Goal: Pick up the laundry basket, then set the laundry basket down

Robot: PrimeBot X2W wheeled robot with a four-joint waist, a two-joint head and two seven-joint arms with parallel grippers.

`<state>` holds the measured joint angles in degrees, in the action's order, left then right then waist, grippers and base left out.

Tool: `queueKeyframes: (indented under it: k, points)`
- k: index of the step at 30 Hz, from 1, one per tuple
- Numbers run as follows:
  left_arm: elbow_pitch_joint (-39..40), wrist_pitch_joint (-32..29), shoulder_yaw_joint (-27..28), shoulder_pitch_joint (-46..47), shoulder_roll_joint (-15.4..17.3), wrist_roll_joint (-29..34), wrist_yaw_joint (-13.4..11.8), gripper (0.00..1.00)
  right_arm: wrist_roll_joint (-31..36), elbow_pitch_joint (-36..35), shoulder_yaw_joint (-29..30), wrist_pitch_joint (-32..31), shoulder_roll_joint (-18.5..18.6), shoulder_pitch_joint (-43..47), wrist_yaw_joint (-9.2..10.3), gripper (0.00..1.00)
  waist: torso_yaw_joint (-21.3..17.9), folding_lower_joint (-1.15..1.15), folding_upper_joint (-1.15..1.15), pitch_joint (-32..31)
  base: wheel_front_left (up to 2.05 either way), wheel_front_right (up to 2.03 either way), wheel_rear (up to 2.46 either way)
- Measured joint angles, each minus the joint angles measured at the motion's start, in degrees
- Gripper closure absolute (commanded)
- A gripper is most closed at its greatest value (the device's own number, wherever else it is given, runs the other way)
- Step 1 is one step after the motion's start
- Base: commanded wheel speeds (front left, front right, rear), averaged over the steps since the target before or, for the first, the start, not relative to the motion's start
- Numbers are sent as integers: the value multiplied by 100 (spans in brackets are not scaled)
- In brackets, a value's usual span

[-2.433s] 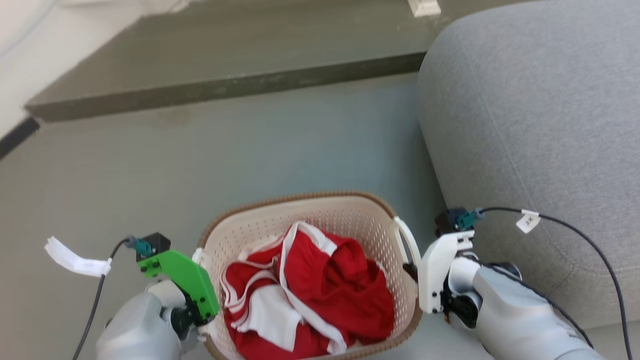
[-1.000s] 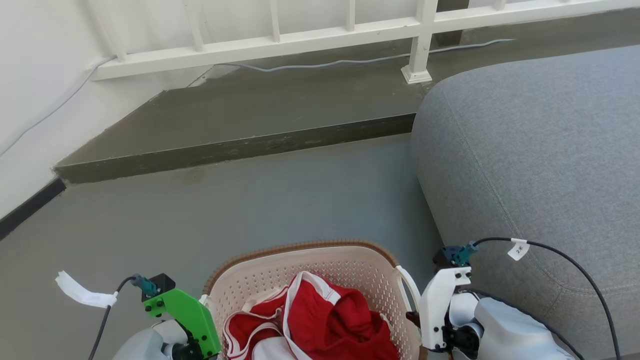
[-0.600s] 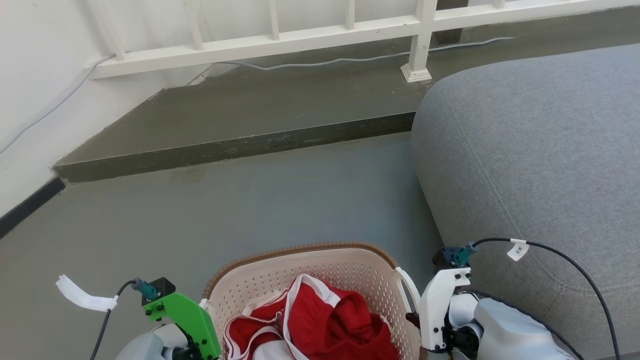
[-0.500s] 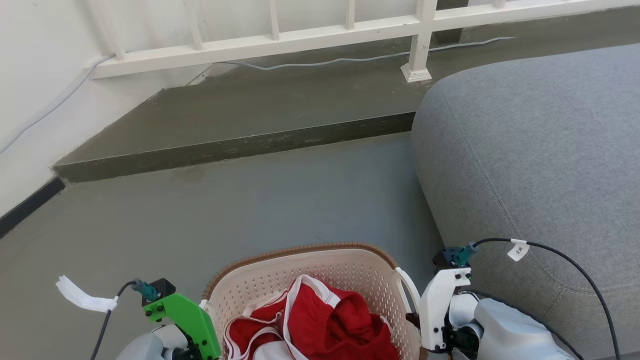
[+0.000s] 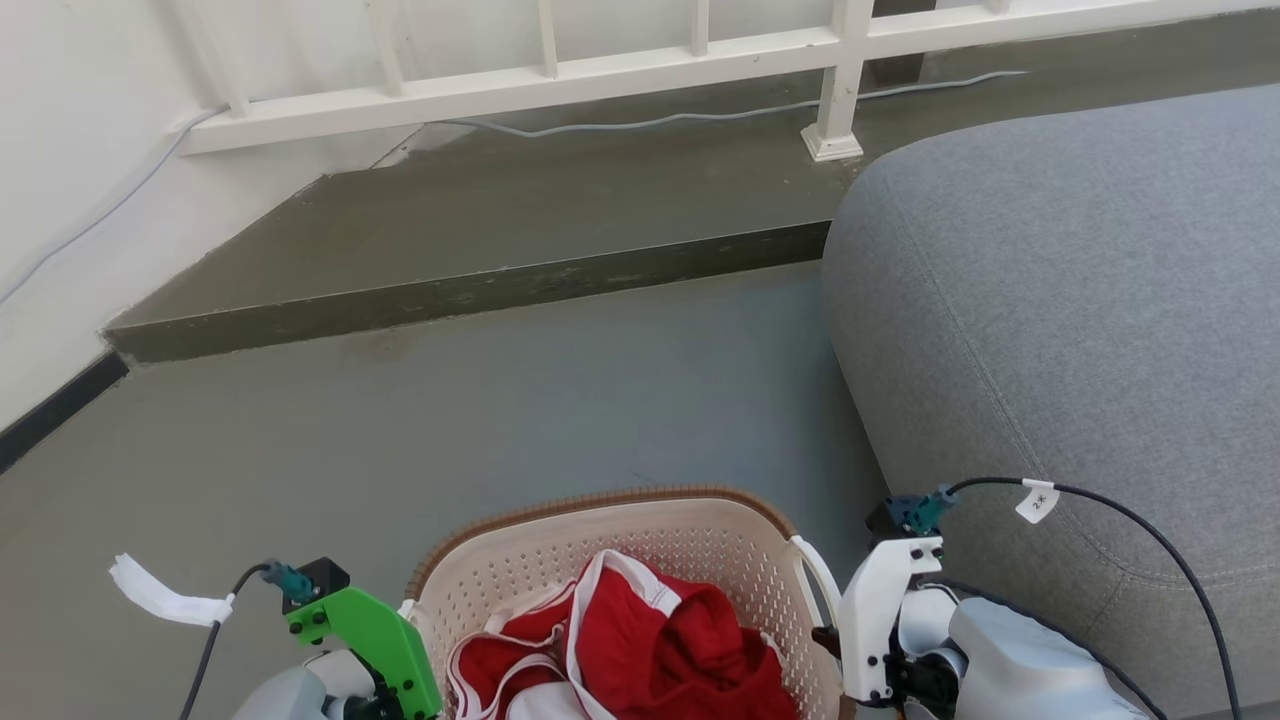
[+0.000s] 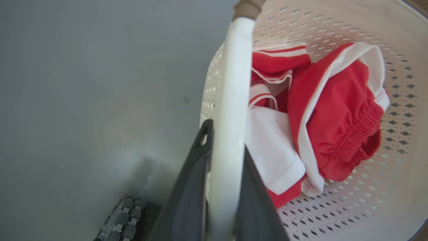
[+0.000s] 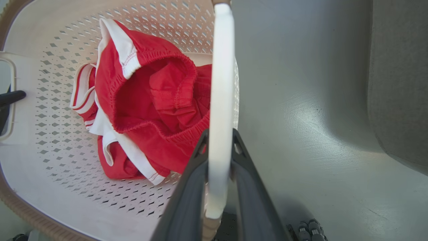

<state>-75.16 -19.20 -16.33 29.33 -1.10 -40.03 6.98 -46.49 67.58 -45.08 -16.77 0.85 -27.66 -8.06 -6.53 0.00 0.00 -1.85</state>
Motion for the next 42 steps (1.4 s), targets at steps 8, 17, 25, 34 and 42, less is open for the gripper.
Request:
queueKeyframes:
  k: [8, 17, 25, 34, 42]
  points:
    - [0, 9, 3, -2, 2, -62, -5, 100, -9, 2, -18, 15, 2, -6, 0, 100, -5, 0, 0, 60, 0, 0, 0]
    - [31, 136, 1, 11, 1, -62, -54, 100, -31, -15, -38, 122, 7, -68, 0, 100, -23, 0, 0, 338, 0, 0, 0]
    - [183, 221, -42, 281, -1, -60, -104, 100, -47, -100, -71, 323, 102, -366, 0, 100, -20, 1, 0, 786, 0, 0, 0]
    - [349, 377, -101, 606, -5, -44, -145, 100, -45, -199, -73, 524, 222, -704, 0, 100, 3, 0, 0, 1376, 0, 0, 0]
    - [470, 638, -189, 1043, -14, 110, -254, 100, -16, -312, -85, 834, 326, -1126, -1, 100, 46, 1, 0, 2095, 0, 0, 0]
